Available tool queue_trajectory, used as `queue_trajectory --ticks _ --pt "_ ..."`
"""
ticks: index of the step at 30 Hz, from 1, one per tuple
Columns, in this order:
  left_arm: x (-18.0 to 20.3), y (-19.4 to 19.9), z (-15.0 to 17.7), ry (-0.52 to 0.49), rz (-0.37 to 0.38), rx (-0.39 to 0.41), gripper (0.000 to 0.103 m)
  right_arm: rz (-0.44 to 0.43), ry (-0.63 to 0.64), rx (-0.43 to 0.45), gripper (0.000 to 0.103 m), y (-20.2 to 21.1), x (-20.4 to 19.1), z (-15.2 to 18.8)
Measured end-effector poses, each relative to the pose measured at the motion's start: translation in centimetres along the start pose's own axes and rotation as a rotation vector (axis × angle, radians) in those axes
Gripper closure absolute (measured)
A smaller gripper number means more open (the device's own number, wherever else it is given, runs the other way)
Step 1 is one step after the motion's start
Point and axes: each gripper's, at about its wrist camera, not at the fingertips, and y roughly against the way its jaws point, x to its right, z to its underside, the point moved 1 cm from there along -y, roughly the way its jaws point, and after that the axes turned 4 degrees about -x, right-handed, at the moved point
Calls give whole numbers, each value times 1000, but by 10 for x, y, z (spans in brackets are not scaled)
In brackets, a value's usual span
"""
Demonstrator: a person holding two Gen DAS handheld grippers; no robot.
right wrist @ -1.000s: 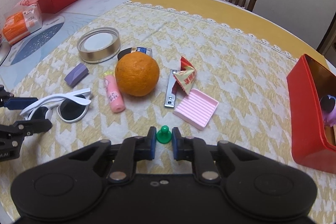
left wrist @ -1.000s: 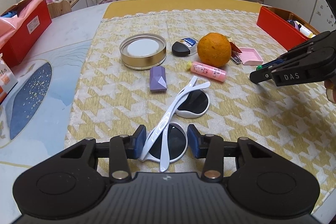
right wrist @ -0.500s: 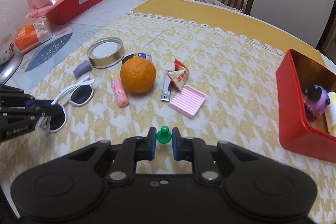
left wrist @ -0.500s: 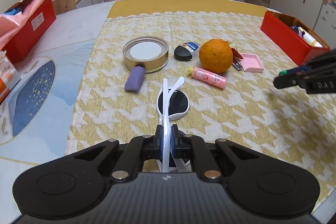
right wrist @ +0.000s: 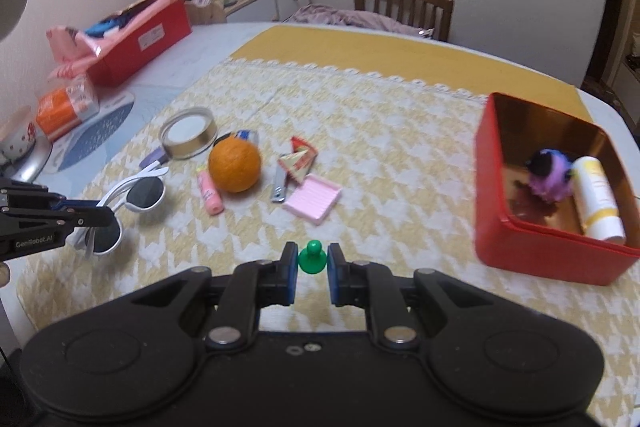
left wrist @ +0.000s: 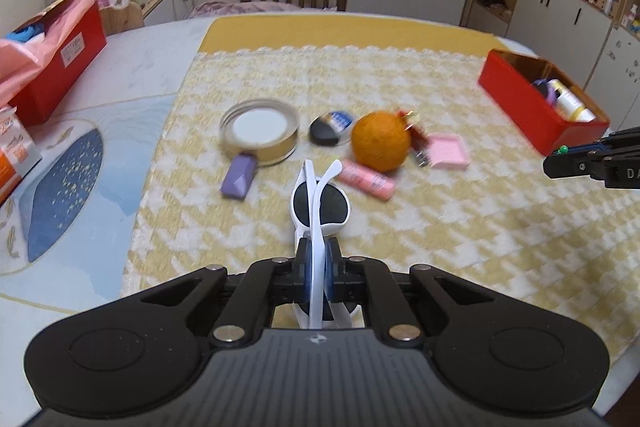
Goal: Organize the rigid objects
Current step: 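Carry the sunglasses and pushpin over the red tin with both tools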
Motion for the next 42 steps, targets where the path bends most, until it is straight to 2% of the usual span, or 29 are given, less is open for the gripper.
queue_trajectory --ticks 9,17,28,32,42 --pt "46 22 -37 -36 78 66 97 34 -52 68 89 35 53 -9" --pt "110 15 -80 -95 147 110 97 83 -71 95 89 49 106 -15" --pt "201 -25 -139 -151 212 121 97 106 -83 90 89 43 169 -16" --pt "228 -43 -162 -161 215 128 97 101 -78 82 89 36 185 -17" --pt "276 -101 -205 -199 199 74 97 82 -63 30 89 9 212 -20"
